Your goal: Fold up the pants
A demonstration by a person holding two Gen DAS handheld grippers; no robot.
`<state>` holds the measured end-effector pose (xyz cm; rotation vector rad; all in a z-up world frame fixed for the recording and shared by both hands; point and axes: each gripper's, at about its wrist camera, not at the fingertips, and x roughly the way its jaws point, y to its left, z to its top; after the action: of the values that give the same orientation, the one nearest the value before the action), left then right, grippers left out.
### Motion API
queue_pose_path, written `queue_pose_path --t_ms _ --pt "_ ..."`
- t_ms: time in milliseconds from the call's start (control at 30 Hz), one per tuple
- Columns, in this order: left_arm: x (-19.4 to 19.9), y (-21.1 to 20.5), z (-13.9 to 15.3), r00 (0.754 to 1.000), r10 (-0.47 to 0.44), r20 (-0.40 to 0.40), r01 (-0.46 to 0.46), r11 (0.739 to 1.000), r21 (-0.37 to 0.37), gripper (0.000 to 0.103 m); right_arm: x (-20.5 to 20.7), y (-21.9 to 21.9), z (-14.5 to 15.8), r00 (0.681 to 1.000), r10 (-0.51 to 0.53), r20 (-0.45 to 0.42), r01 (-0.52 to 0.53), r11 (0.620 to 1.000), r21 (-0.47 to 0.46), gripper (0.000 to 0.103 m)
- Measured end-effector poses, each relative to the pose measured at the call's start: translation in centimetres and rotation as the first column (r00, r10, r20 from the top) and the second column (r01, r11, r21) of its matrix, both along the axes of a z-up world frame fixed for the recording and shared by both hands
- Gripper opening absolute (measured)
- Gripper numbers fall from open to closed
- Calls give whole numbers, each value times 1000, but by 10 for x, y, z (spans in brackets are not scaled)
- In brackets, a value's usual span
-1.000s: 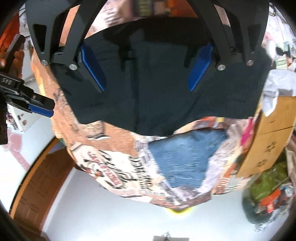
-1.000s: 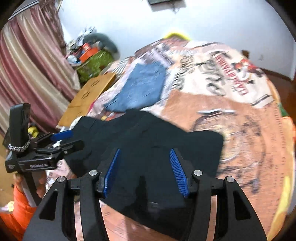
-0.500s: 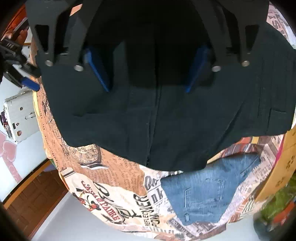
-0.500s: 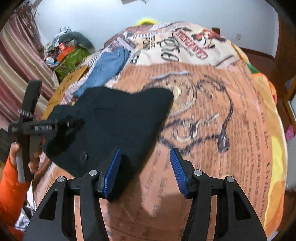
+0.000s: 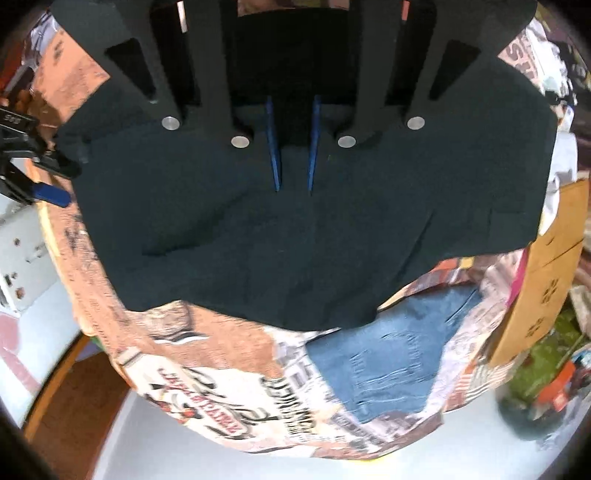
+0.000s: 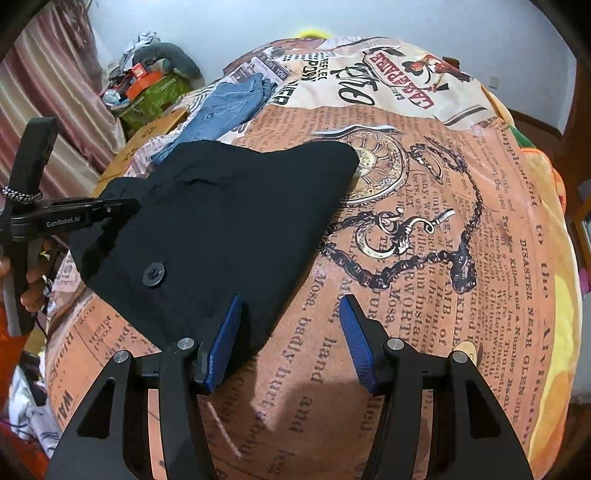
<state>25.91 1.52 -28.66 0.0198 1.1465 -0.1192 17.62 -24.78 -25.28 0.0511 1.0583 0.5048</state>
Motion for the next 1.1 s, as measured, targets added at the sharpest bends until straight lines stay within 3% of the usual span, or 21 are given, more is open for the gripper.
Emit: queue_pose_path --t_ms 100,200,267,333,400,533,767,867,1033,1100 --pt "1 12 -1 1000 17 -22 -18 999 -34 15 2 -1 1 1000 -3 -8 3 1000 4 51" --pt "2 9 11 1000 -7 4 7 1000 -10 16 6 -5 4 999 -19 -28 20 1000 21 51" --pt "8 7 19 1000 -18 23 19 1000 -7 25 9 -6 9 999 -35 -12 35 999 10 51" --pt "19 6 26 999 -25 37 26 999 -36 52 13 -6 16 999 -44 6 44 999 11 51" --pt "33 2 31 997 -34 67 38 998 -58 61 16 -5 21 998 -53 26 52 999 12 51" --pt "66 -10 22 997 -67 30 69 995 -75 61 30 -3 28 996 -66 57 65 998 10 51" --pt "111 -23 -19 989 -104 -102 93 990 -107 61 62 3 23 996 -76 54 75 997 32 51" --pt "112 -29 -24 987 -139 -79 127 983 -132 60 77 6 17 996 -81 48 80 996 28 51" --pt "108 -32 -22 992 -128 -19 126 989 -77 26 98 12 3 997 -70 20 69 997 28 51" --pt "105 -33 -18 993 -118 23 119 992 -51 21 102 16 -3 998 -56 2 56 998 19 51"
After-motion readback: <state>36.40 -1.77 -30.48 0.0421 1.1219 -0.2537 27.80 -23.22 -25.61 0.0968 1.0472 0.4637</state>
